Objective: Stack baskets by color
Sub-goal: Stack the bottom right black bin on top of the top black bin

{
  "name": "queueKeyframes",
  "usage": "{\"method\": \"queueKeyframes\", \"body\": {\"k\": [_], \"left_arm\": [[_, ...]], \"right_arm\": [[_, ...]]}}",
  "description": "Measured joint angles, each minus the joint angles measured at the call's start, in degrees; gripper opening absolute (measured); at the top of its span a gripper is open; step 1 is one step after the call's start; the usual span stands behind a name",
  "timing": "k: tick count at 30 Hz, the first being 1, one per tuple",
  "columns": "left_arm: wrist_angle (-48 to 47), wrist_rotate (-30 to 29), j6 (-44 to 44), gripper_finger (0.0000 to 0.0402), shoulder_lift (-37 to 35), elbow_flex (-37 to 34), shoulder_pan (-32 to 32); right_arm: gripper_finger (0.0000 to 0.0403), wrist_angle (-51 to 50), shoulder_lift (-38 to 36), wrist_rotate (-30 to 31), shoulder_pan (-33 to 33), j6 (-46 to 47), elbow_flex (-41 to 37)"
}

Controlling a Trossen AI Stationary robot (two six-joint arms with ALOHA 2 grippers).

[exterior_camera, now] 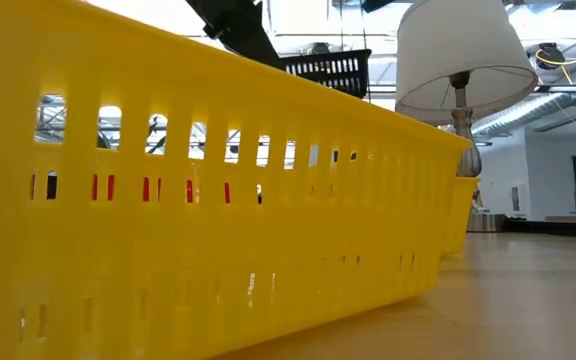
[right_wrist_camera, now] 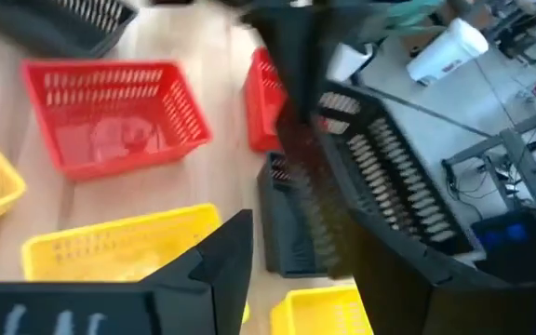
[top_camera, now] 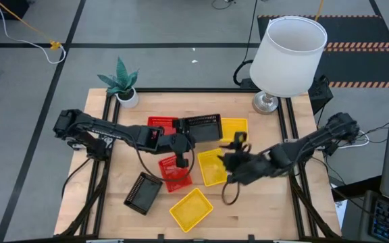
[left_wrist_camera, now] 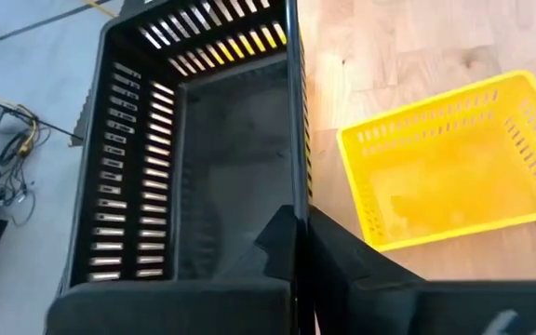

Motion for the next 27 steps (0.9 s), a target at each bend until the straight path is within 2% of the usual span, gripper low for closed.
{"method": "queueKeyframes", "body": {"k": [6, 11, 16, 20, 27], "left_arm": [[-0.1, -0.9, 0.6, 0.0016, 0.0, 0.0, -0.7], [0.2, -0.9, 3.5, 0.0014, 0.0, -0.2, -1.3], [0.3, -1.0, 5.8, 0.001, 2.2, -0.6, -1.6], [1.6, -1.1, 7.3, 0.0022, 4.2, -0.5, -1.3], [3.3, -1.3, 7.1, 0.0008, 5.3, -0.5, -0.9]], "right_arm": [[0.016, 4.6, 5.2, 3.1, -0.7, -8.2, 4.8], [0.016, 4.0, 5.7, -3.7, -2.7, -5.4, 4.7], [0.016, 1.0, 5.6, -4.6, -5.0, -3.2, 4.7], [0.016, -1.1, 5.6, -9.0, -7.4, 0.4, 4.7], [0.016, -3.5, 5.6, -12.8, -10.6, 0.8, 4.4]]}}
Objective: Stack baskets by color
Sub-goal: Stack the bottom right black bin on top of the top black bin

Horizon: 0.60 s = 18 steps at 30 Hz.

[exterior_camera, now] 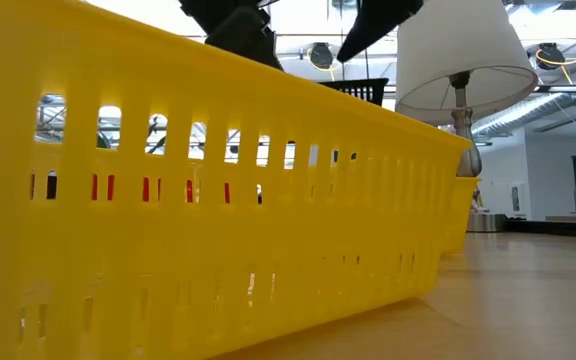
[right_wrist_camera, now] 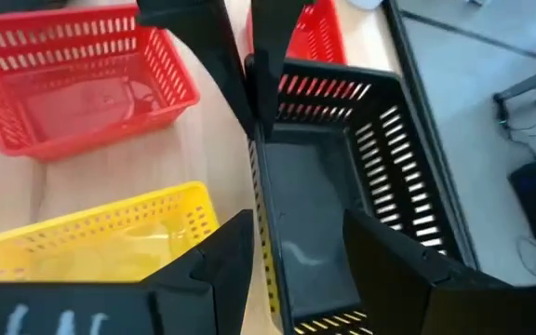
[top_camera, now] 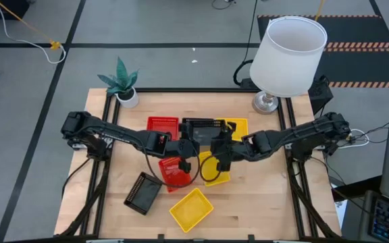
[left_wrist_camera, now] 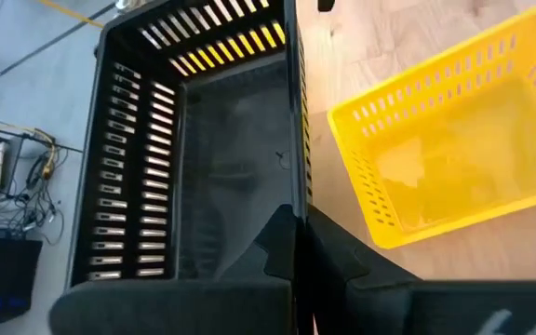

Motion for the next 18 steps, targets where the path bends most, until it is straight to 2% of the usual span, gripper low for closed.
{"method": "queueKeyframes", "body": {"k": [4, 7, 12, 18], "left_arm": [[0.4, 0.0, -0.6, 0.0022, 0.0, 0.0, -0.2], [0.2, 0.0, -0.6, 0.0018, 0.0, 0.0, -0.3], [0.2, -0.2, -0.4, 0.0008, 0.0, 0.0, -0.2], [0.2, -0.1, 0.1, 0.0025, 0.0, 0.0, -0.3]], "right_arm": [[0.0159, 0.1, 0.0, -3.1, -1.7, -0.6, -1.3], [0.015, 0.5, 0.0, -3.8, -2.7, -1.4, -2.3], [0.0121, 0.6, 0.0, -5.9, -4.0, -1.9, -2.9], [0.0083, 1.4, 0.0, -8.4, -5.2, -3.6, -4.3]]}}
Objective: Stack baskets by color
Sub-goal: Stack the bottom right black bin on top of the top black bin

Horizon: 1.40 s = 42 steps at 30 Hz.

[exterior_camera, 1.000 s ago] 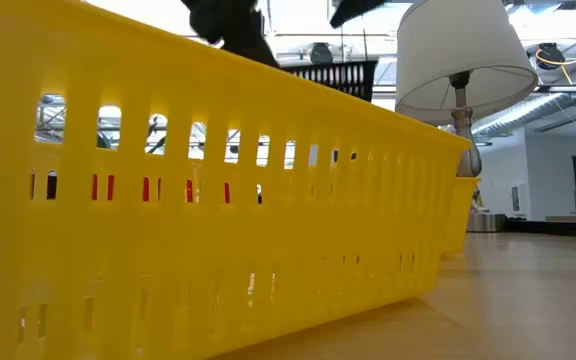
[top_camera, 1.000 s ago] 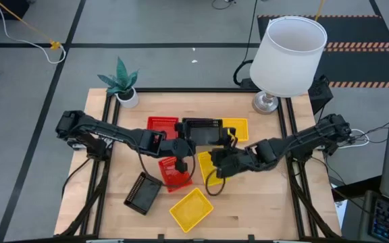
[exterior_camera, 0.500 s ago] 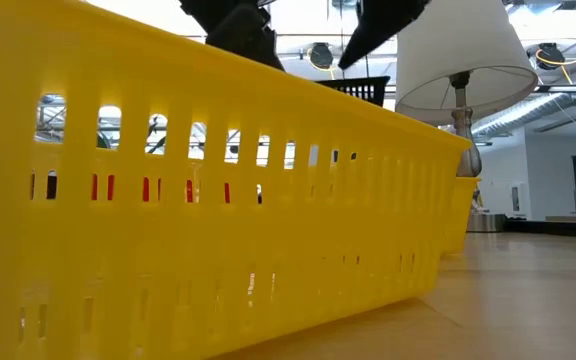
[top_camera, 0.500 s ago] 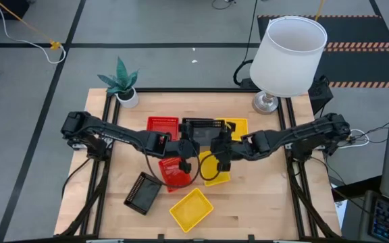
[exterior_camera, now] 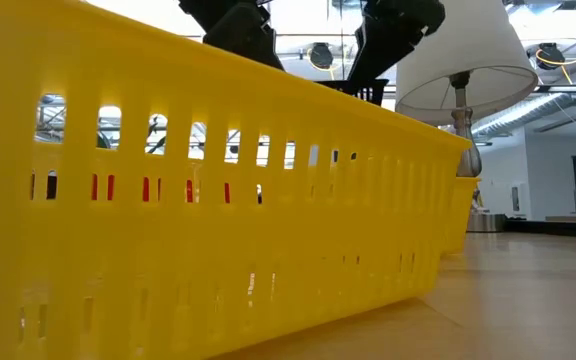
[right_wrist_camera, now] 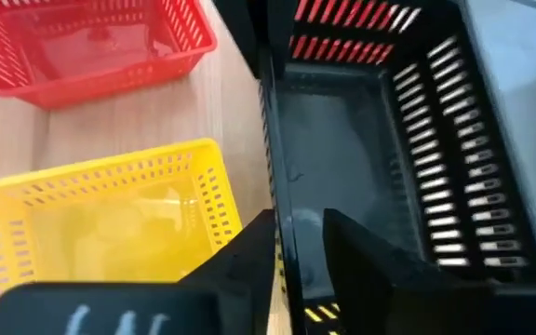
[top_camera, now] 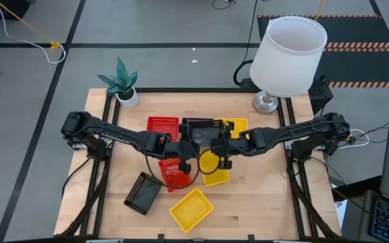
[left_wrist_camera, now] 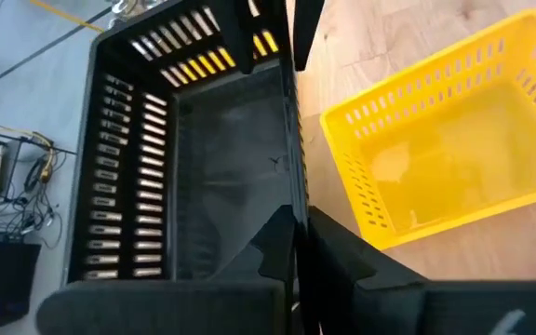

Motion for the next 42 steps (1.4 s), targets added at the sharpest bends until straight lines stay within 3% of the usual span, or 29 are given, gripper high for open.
{"method": "queueKeyframes", "body": {"k": [7, 13, 16, 23, 26, 31, 37, 42], "left_arm": [[0.0, 0.0, 0.8, 0.0009, 0.0, 0.0, 0.0], [0.8, 0.0, 0.2, 0.0044, 0.0, 0.0, 0.0], [2.5, -0.5, 0.2, 0.0072, 0.0, 0.0, -0.4], [3.9, -7.5, -1.2, 0.0183, -0.6, 0.0, -3.0], [3.2, -9.8, -3.1, 0.0212, -2.6, 0.1, -4.0], [-7.4, -10.1, -12.1, 0.0222, -7.3, 0.1, -4.9], [-24.9, -11.0, -29.1, 0.0223, -11.8, 0.1, -5.2], [-37.9, -18.4, -42.2, 0.0223, -12.7, 0.1, -7.6]], "right_arm": [[0.0035, 0.0, 0.0, -0.1, -0.1, -1.5, -0.2], [0.0009, 0.0, 0.0, -0.2, -0.1, -2.6, -0.2], [0.0012, 0.0, 0.0, -0.1, -0.1, -2.6, -0.2], [0.0005, 0.0, 0.0, 0.1, -0.1, -4.8, -0.2], [0.0006, -0.5, 0.0, 0.1, -0.1, -6.7, -0.2], [0.0006, -0.3, 0.0, 0.1, -0.1, -9.4, -0.2], [0.0006, 2.9, 0.0, 0.1, -1.2, -11.7, -0.2], [0.0006, 4.3, 0.0, 0.1, -3.4, -11.8, -0.2]]}}
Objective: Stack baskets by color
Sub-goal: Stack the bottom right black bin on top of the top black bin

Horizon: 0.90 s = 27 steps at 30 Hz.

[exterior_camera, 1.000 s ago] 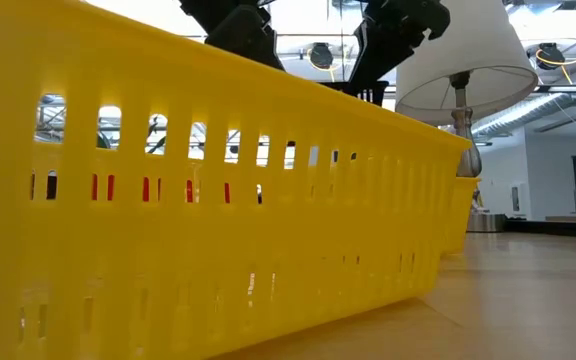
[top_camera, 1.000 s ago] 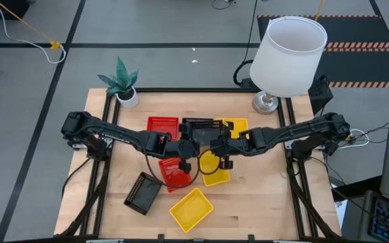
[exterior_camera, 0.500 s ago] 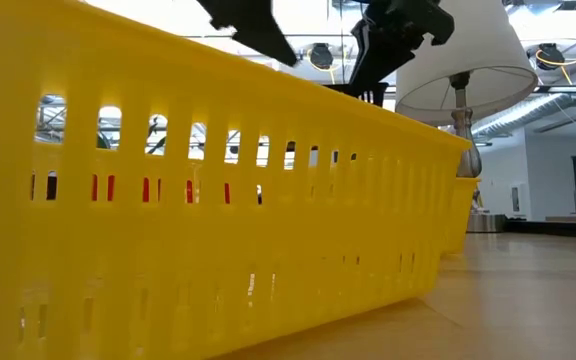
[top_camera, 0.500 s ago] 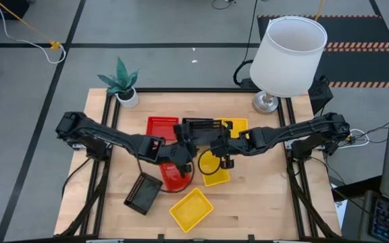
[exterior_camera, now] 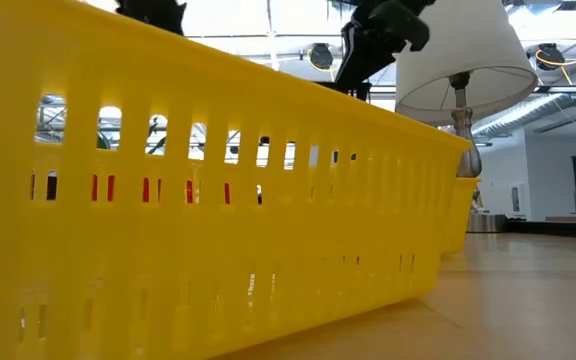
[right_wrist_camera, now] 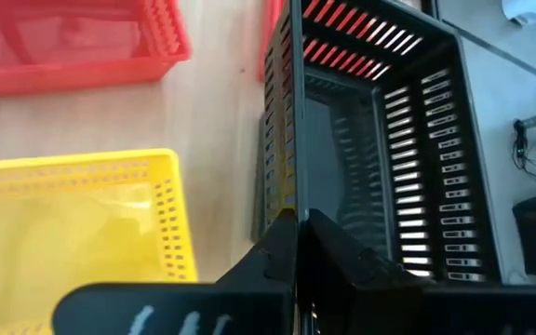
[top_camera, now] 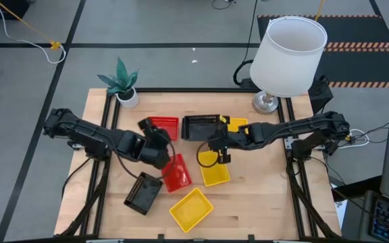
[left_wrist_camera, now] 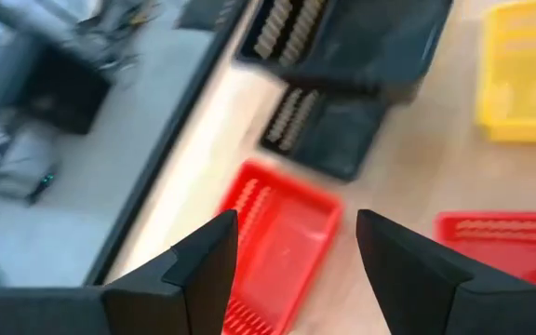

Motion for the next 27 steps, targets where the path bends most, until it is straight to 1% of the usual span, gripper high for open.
{"method": "queueKeyframes", "body": {"k": [3, 6, 8, 10, 12, 19, 23, 27], "left_arm": [[-5.3, -3.1, -5.3, 0.0223, 0.0, -0.5, -1.8], [-5.5, -5.1, -7.3, 0.0223, -1.2, -3.8, -3.4], [-4.4, -5.0, -8.2, 0.0223, -3.0, -6.8, -3.7], [-2.0, -4.8, -9.0, 0.0223, -5.4, -10.4, -3.7], [1.2, -3.3, -8.9, 0.0223, -8.0, -14.1, -3.6], [22.3, 0.6, 1.8, 0.0223, -18.6, -25.4, -4.0], [30.5, 2.8, 7.4, 0.0223, -23.0, -29.0, -4.0], [35.3, 4.8, 11.8, 0.0222, -25.4, -30.8, -4.0]], "right_arm": [[0.0006, 0.4, 0.0, 0.0, -1.2, 0.0, 0.0], [0.0006, 1.0, 0.0, 0.1, -2.0, -0.1, 0.0], [0.0006, 1.7, 0.0, -0.9, -2.5, -0.6, 0.0], [0.0006, 2.6, 0.0, -3.3, -3.1, -1.1, 0.0], [0.0006, 3.6, 0.0, -4.6, -3.8, -1.2, 0.0], [0.0006, 5.7, 0.1, -9.0, -6.4, -0.9, 0.0], [0.0006, 6.9, 0.3, -9.1, -7.2, 0.1, -0.6], [0.0006, 14.3, 0.3, -9.2, -7.6, -1.5, -4.6]]}}
